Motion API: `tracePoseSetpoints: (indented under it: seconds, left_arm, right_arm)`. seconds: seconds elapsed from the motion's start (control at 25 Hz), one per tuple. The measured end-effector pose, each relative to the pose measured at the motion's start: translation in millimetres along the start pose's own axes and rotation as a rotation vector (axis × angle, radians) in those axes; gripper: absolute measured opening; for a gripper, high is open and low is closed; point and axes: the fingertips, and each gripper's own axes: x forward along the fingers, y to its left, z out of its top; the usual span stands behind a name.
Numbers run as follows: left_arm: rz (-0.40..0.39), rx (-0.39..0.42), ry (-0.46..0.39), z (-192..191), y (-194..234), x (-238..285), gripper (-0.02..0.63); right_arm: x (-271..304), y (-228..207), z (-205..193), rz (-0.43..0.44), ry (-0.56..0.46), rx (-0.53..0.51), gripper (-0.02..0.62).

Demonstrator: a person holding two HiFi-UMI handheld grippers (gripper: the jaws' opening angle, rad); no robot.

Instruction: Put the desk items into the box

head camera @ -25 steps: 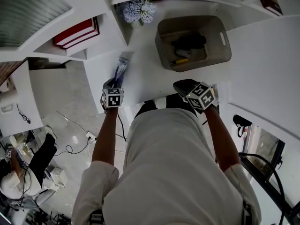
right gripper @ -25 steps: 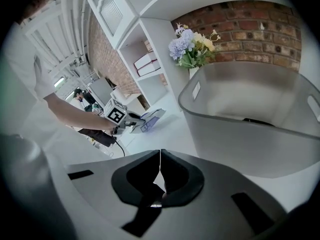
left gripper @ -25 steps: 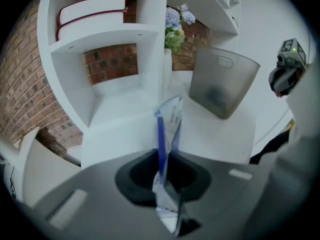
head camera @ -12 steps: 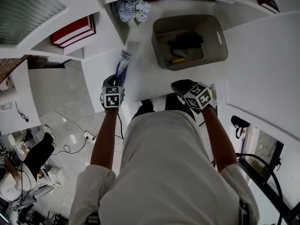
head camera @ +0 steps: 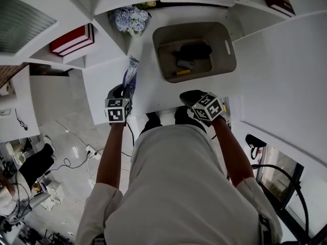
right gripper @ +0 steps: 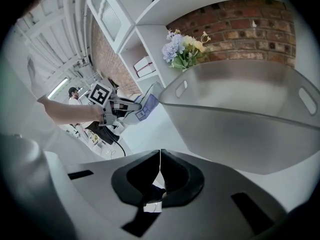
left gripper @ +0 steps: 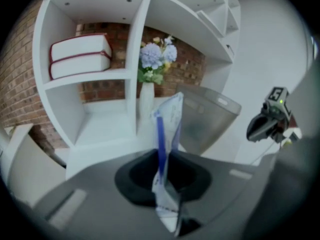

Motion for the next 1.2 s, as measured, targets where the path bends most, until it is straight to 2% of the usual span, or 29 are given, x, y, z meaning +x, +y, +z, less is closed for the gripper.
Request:
tracePoseSetpoints:
  seconds: [0.44,0.68,1.2]
  left_arm:
    - [-0.04,0.021,-0.101,62,-58,-26,0.038]
    - [-0.07,0.071,-0.156,101,-85,-28,0.038]
    - [-0.14,0.209,-0.2,160,-141,-17,0.038]
  right_arm:
    - [-28,-16,-11,0.023,-0.027,0.005,0.003]
    - [-42,-27,-14,0.012,-0.051,0.01,0.003]
    - [-64,-49,-16,-0.009,-0.111,0.044,0.003]
